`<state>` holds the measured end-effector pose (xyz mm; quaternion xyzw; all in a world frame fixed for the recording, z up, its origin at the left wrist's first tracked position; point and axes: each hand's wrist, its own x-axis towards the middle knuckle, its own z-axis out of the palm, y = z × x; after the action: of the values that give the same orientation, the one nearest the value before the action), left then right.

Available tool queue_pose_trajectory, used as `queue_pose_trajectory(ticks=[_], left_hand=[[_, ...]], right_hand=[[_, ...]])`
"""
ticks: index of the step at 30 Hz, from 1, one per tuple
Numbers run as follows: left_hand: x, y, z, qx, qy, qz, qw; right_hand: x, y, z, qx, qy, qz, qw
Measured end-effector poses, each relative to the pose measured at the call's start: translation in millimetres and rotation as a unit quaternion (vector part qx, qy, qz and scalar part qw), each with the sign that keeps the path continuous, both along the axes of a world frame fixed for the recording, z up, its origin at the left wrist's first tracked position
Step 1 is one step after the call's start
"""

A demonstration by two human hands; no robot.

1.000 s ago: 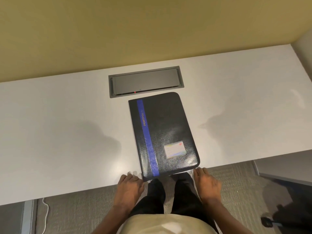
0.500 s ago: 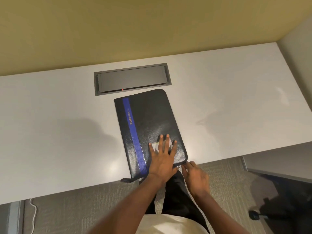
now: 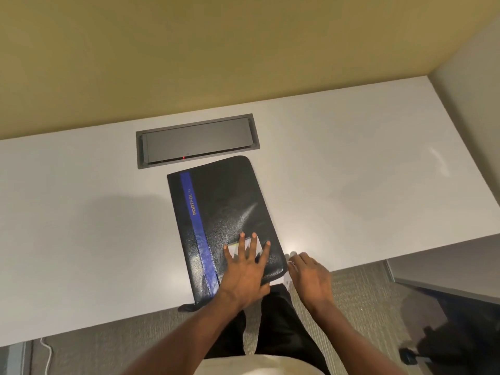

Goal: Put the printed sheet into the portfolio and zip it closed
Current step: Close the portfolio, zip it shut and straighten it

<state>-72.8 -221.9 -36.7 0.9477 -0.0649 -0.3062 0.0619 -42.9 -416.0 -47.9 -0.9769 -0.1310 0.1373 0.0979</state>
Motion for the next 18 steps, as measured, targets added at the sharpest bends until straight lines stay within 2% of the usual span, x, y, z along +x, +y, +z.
queue_pose_trajectory(ticks=[7,18], left_hand=[[-1,5,1,-0.014,0.019,-0.011,1.000],[2,14,-8,-0.017,0.020,0.010,1.000]], right_hand=[[63,22,-6,0.008,-0.065,0.067,0.996],[168,80,-17,0.023,-0.098,0.115,0.988]])
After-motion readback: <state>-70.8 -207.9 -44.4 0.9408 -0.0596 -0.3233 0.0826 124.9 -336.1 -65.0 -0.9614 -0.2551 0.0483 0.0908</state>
